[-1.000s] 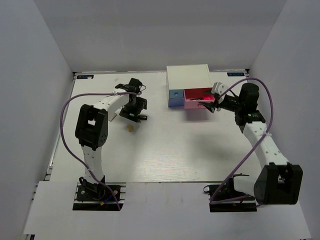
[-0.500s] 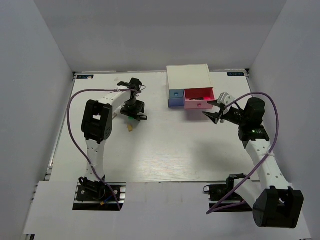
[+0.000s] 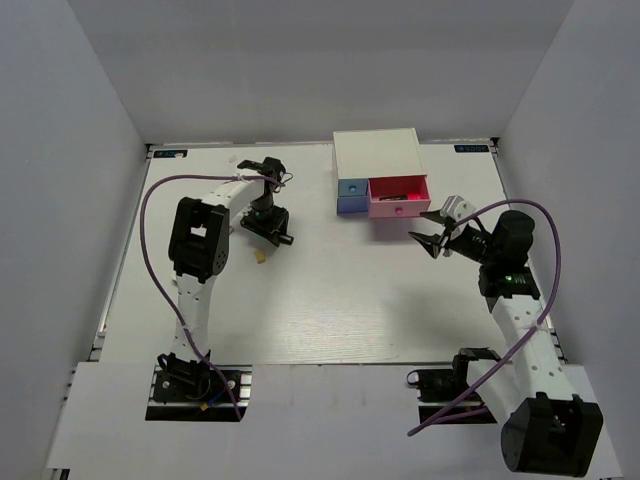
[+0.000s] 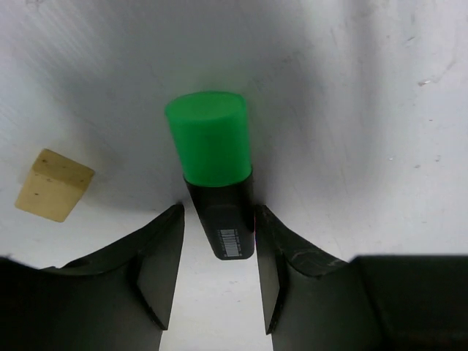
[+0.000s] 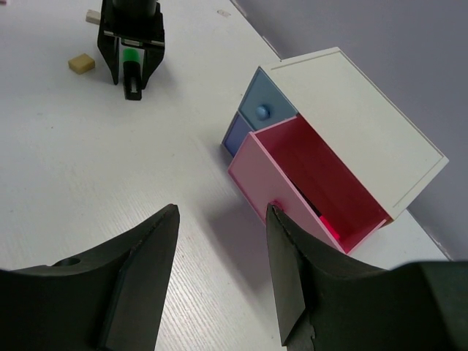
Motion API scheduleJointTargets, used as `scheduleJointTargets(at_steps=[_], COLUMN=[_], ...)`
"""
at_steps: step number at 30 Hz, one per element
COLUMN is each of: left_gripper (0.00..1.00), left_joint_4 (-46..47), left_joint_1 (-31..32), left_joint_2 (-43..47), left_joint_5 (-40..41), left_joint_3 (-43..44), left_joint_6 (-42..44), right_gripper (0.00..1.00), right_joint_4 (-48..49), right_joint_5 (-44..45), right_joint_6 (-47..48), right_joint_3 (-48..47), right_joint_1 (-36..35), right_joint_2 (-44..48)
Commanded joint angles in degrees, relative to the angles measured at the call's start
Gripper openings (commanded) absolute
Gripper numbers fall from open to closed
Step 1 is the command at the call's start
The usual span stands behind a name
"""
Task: Sort the stationery into containers
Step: Pick up the pen from the center of the board.
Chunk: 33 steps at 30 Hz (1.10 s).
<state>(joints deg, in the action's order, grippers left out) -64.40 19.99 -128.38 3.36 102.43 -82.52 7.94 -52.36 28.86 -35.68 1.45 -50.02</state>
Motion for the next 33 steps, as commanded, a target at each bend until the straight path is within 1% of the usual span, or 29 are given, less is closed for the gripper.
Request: scheduleJointTargets(at_steps=[1,3,4,7,8,10,11,12,13,14,15,16,17,18,19,20,21,22,23,24,25,26,27,28,29,30,32,33], left_gripper=[0.54,0.54,0.49,0.37,0.29,0.20,0.14,0.12,0.09,0.03,0.00,0.00,0.00,0.00,0.00,0.00,0.00,0.00,0.00,0.00,0.00,0.00,0.00,0.00,0.00,0.00,0.00,0.00], left_joint_4=[-4.15,-3.63,-3.63,-2.23,-2.22,0.05,0.59,1.20,3.64,4.63,5.94,9.96,11.91,14.19,18.13,20.52,24.02,28.06,36.98,41.59,45.29,52.20,54.19,55.51,56.57,56.58,57.28,58.50], left_joint_1=[-0.04,-0.04,-0.04,-0.04,-0.04,-0.04,0.49,0.49,1.10,1.11,1.63,1.63,1.63,2.24,2.25,2.94,2.95,3.47,3.48,4.09,4.09,4.88,4.88,5.75,6.55,6.55,8.30,9.53], left_joint_2=[-1.09,-1.09,-0.56,0.05,0.06,1.54,2.25,3.12,4.18,5.41,8.11,9.71,11.29,14.18,15.51,16.74,18.06,21.21,22.98,24.65,26.14,28.16,28.18,28.18,28.18,25.83,23.62,21.78], left_joint_5=[1.13,1.13,1.13,1.13,0.61,0.60,0.60,2.17,2.18,2.79,2.80,2.80,2.80,2.01,0.61,-1.05,-3.94,-7.36,-14.97,-18.26,-20.04,-24.06,-25.14,-26.28,-29.95,-31.38,-36.55,-37.97], left_joint_3=[1.10,0.49,-0.21,-1.35,-1.36,-1.36,-1.36,-1.36,-0.84,-0.83,-0.83,-1.79,-2.32,-3.20,-3.20,-3.81,-4.52,-6.87,-8.55,-10.39,-12.85,-13.74,-13.75,-12.62,-11.48,-8.33,-5.42,-2.97], left_joint_6=[1.05,1.05,1.05,1.66,2.36,5.24,6.31,7.45,9.03,12.18,13.77,16.14,20.86,23.78,26.68,29.49,37.70,42.05,45.83,52.31,54.38,56.66,60.42,62.29,64.31,68.16,71.78,74.93], right_gripper=[0.57,0.57,0.57,0.57,0.57,0.59,0.60,0.62,0.74,0.83,0.87,0.89,0.85,0.79,0.55,0.39,0.23,0.11,0.00,0.00,0.00,0.00,0.00,0.00,0.00,0.00,0.00,0.01], right_joint_4=[3.21,3.92,4.01,4.01,4.01,3.31,3.04,1.65,1.37,1.02,0.93,1.19,0.33,-0.55,-2.30,-2.67,-3.19,-4.07,-4.34,-4.60,-6.00,-6.36,-7.23,-7.59,-7.85,-9.60,-9.88,-10.14], right_joint_5=[0.59,0.77,0.77,0.77,0.77,0.85,0.85,1.29,2.25,3.13,4.36,7.94,8.15,8.32,7.02,6.66,5.70,4.99,4.38,4.37,4.11,4.02,4.02,4.19,4.28,4.37,4.46,4.37], right_joint_6=[-2.05,-2.58,-2.76,-2.67,-2.58,-2.23,-2.23,-2.32,-3.10,-3.81,-6.60,-7.84,-8.64,-8.04,-7.86,-7.86,-7.86,-7.86,-7.94,-7.94,-7.25,-6.63,-6.02,-5.58,-5.14,-3.91,-3.46,-3.03], right_joint_3=[1.40,1.67,1.93,2.28,2.28,2.46,2.28,2.20,2.11,2.02,2.11,2.28,2.20,2.20,2.11,2.02,2.28,2.46,2.63,3.16,3.34,3.42,3.77,3.95,4.21,4.39,4.83,5.18], right_joint_1=[0.39,0.39,0.48,0.48,0.48,0.57,0.48,0.57,0.48,0.48,0.48,0.57,0.57,0.57,0.48,0.57,0.57,0.66,0.48,0.48,0.48,0.48,0.48,0.48,0.48,0.39,0.48,0.48], right_joint_2=[1.59,2.29,2.47,3.35,3.78,4.40,4.84,4.93,5.45,5.46,5.89,6.16,6.16,6.08,5.99,5.99,5.90,6.16,5.90,5.90,5.64,5.37,5.11,4.85,4.76,4.84,5.02,5.02])
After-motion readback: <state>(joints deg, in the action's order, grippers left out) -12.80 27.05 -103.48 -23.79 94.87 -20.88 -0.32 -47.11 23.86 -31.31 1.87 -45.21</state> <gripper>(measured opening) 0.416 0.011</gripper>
